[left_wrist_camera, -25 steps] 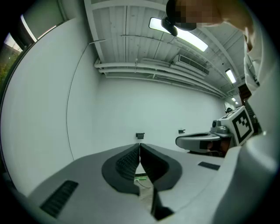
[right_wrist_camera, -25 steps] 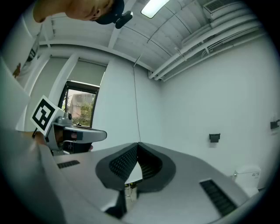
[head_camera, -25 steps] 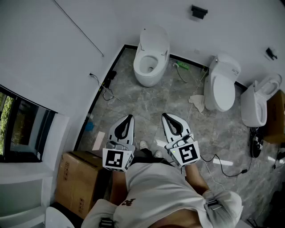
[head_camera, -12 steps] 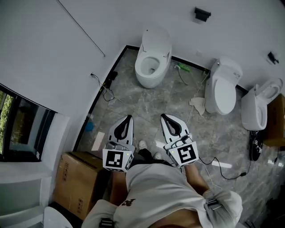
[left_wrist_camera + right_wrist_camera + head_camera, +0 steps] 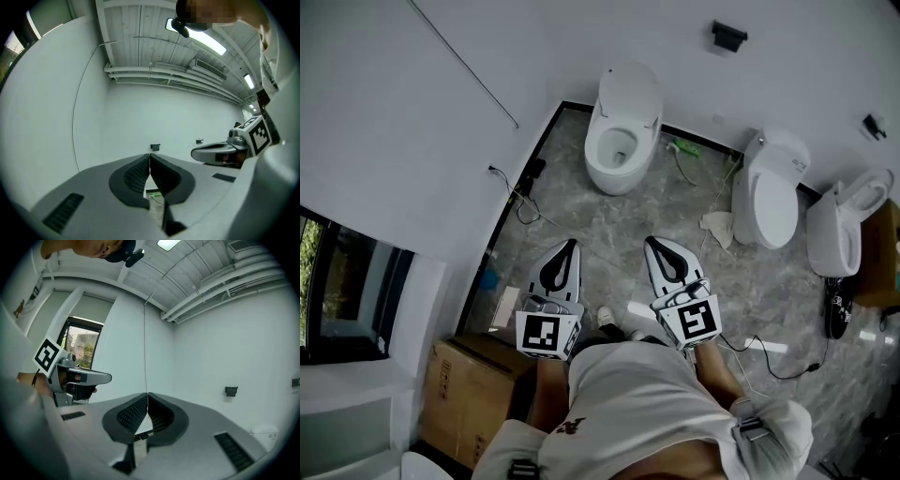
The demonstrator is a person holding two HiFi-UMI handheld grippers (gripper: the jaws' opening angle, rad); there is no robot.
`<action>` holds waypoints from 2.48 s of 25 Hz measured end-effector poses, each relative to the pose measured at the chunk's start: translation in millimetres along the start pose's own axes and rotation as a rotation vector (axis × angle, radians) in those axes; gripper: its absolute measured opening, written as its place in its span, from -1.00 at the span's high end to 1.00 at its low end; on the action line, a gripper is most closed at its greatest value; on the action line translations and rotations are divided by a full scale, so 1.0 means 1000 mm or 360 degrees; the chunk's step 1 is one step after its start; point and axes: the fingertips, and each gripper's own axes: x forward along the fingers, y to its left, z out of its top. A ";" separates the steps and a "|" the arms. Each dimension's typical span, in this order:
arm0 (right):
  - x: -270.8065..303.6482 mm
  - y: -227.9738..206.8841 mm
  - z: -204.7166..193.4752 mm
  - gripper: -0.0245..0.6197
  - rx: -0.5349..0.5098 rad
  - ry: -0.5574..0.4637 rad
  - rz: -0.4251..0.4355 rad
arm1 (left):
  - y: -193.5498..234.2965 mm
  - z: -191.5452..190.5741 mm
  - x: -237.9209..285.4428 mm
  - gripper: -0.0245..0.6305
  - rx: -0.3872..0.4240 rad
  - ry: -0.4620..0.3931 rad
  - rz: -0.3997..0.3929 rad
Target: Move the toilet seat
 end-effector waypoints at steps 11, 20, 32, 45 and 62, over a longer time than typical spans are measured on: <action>0.070 0.008 0.003 0.86 -0.0024 -0.0031 -0.0017 | 0.055 -0.008 0.036 0.85 -0.0030 -0.0007 -0.0050; 0.116 -0.023 -0.006 0.86 0.0003 -0.0019 -0.0025 | 0.081 -0.017 0.086 0.85 -0.0027 0.0023 -0.0033; 0.190 -0.090 -0.015 0.86 0.0007 -0.0014 0.0034 | 0.110 -0.021 0.178 0.85 0.0006 0.0053 0.0020; 0.242 -0.154 -0.011 0.86 0.0035 -0.0090 0.0087 | 0.120 -0.017 0.254 0.85 0.0023 0.0062 0.0076; 0.348 -0.186 -0.023 0.86 0.0039 0.0004 -0.0087 | 0.204 -0.026 0.339 0.85 0.0011 0.0069 -0.0079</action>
